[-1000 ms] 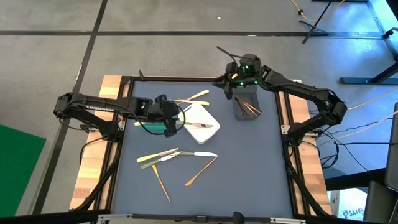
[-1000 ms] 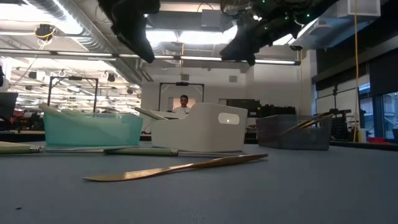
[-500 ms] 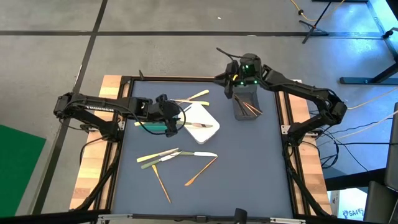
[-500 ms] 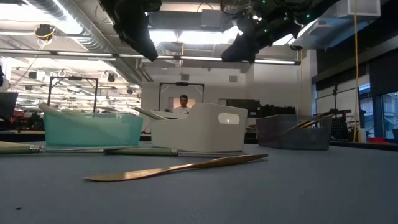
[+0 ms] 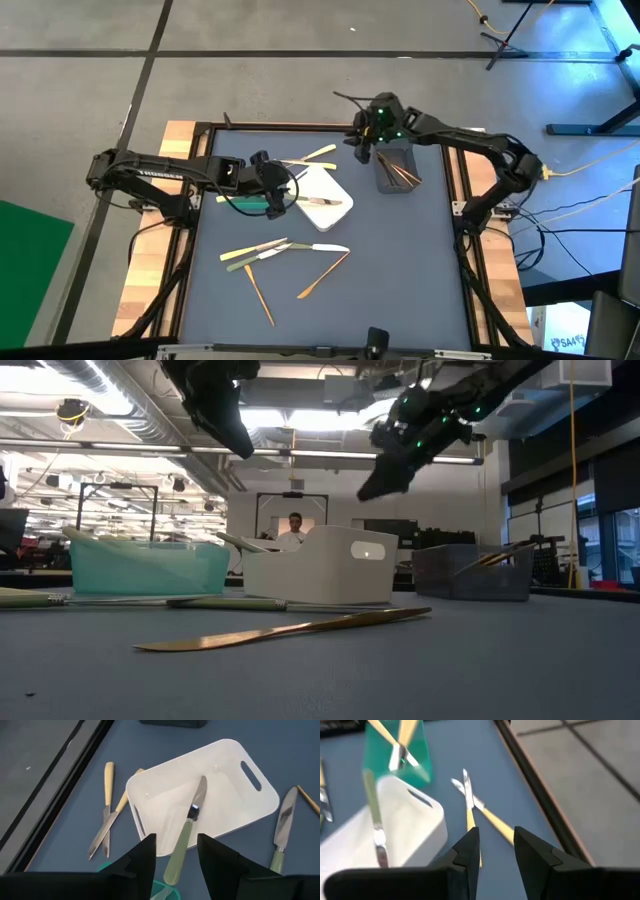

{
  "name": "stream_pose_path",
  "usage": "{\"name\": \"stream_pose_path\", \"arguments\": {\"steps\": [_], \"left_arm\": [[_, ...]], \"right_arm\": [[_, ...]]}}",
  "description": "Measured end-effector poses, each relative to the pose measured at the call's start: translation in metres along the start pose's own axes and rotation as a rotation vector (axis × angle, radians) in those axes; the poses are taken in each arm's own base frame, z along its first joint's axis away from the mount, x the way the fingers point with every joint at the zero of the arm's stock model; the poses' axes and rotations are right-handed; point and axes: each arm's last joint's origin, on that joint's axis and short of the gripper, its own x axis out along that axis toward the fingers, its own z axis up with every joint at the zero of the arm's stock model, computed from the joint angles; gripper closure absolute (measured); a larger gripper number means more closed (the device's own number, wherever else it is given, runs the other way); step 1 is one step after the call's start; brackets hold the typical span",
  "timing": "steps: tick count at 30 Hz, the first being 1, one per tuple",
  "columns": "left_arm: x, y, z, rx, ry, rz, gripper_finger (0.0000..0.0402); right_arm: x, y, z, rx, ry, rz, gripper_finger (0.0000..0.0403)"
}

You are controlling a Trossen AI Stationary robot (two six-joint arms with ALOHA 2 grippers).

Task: Sort silverware by color (type)
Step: Put the top yellow table knife into the green bin

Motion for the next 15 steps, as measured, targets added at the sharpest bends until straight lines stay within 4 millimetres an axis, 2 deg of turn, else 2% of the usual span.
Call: {"name": "stream_pose_path", "arguments": {"steps": [8, 15], "left_arm": [[0.000, 0.000, 0.000, 0.000, -0.001, 0.004, 0.0264], [0.000, 0.000, 0.000, 0.000, -0.001, 0.004, 0.0264]], "right_arm": [[0.041, -0.005, -0.026, -0.013, 0.111, 0.055, 0.0292], [0.069, -0.004, -0.039, -0.018, 0.124, 0.085, 0.0292]]}}
